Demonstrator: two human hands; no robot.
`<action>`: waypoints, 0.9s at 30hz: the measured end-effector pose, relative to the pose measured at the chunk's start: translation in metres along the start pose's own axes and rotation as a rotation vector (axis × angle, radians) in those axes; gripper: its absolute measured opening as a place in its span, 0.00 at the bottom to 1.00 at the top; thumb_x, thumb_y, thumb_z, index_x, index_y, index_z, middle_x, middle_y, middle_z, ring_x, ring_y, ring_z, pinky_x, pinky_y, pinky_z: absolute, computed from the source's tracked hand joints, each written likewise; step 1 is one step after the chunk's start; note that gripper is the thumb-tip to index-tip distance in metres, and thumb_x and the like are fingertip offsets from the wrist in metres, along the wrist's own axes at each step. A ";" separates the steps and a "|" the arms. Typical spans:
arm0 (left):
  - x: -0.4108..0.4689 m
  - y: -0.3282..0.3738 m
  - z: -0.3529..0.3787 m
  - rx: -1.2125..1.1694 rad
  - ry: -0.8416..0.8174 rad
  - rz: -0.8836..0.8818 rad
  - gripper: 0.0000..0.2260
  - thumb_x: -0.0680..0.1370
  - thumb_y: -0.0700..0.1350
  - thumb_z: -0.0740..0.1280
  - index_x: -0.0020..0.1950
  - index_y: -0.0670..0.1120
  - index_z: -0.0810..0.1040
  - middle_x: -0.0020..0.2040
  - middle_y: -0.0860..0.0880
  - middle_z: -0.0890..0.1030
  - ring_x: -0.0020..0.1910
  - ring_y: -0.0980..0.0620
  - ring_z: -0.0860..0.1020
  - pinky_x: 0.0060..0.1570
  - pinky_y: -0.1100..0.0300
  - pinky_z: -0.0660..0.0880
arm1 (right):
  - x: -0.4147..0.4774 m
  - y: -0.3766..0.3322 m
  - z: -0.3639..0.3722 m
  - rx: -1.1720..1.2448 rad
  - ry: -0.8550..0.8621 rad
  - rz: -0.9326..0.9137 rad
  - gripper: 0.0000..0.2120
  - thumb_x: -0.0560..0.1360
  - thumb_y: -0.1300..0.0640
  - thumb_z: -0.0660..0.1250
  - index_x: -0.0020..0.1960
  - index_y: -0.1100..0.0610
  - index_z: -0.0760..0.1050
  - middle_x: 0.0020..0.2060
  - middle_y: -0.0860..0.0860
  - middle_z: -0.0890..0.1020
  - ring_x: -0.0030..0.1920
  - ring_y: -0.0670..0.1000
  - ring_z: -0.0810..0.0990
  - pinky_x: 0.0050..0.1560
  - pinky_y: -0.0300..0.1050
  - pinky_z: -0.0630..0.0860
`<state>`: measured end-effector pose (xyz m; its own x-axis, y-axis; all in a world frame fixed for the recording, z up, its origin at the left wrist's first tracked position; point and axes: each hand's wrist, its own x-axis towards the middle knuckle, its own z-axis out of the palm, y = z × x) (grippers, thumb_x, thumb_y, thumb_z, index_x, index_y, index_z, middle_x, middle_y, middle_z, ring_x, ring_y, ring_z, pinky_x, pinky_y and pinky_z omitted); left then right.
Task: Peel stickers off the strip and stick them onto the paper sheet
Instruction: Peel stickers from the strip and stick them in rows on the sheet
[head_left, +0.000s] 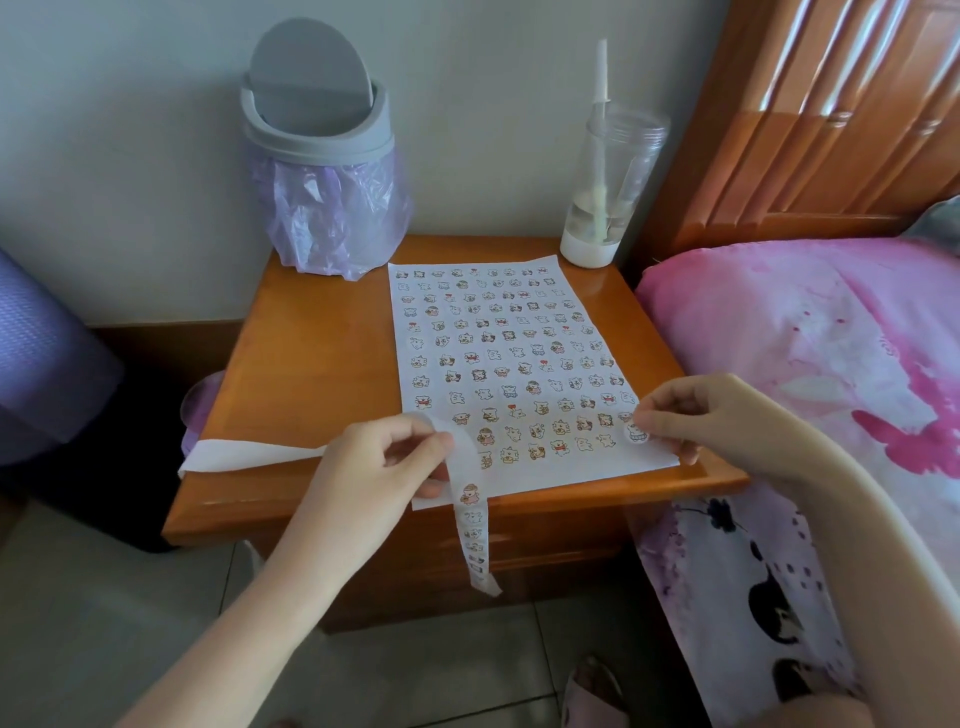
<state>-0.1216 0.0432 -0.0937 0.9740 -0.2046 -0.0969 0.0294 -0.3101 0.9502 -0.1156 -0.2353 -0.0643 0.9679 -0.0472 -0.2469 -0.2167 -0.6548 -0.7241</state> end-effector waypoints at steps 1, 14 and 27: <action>0.000 -0.001 0.000 0.005 0.000 -0.002 0.07 0.78 0.45 0.64 0.46 0.45 0.81 0.46 0.62 0.80 0.37 0.62 0.83 0.31 0.75 0.74 | 0.001 0.000 0.001 -0.004 0.001 -0.003 0.05 0.74 0.56 0.69 0.44 0.57 0.81 0.34 0.56 0.81 0.29 0.46 0.74 0.33 0.34 0.73; 0.002 -0.003 -0.002 0.050 0.000 -0.004 0.07 0.78 0.46 0.64 0.46 0.47 0.81 0.46 0.64 0.79 0.37 0.62 0.83 0.32 0.75 0.75 | 0.006 0.004 0.009 -0.051 0.049 -0.021 0.03 0.74 0.56 0.69 0.44 0.55 0.81 0.38 0.50 0.82 0.33 0.45 0.75 0.32 0.35 0.72; 0.003 -0.005 -0.002 0.056 -0.007 0.008 0.06 0.78 0.46 0.64 0.45 0.48 0.81 0.44 0.65 0.79 0.36 0.61 0.83 0.33 0.73 0.77 | 0.007 0.004 0.014 -0.082 0.107 -0.032 0.02 0.72 0.57 0.70 0.42 0.55 0.80 0.37 0.50 0.81 0.35 0.47 0.76 0.36 0.40 0.73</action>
<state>-0.1179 0.0463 -0.0978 0.9726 -0.2136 -0.0915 0.0087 -0.3602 0.9328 -0.1116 -0.2275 -0.0781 0.9831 -0.1026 -0.1516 -0.1788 -0.7162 -0.6746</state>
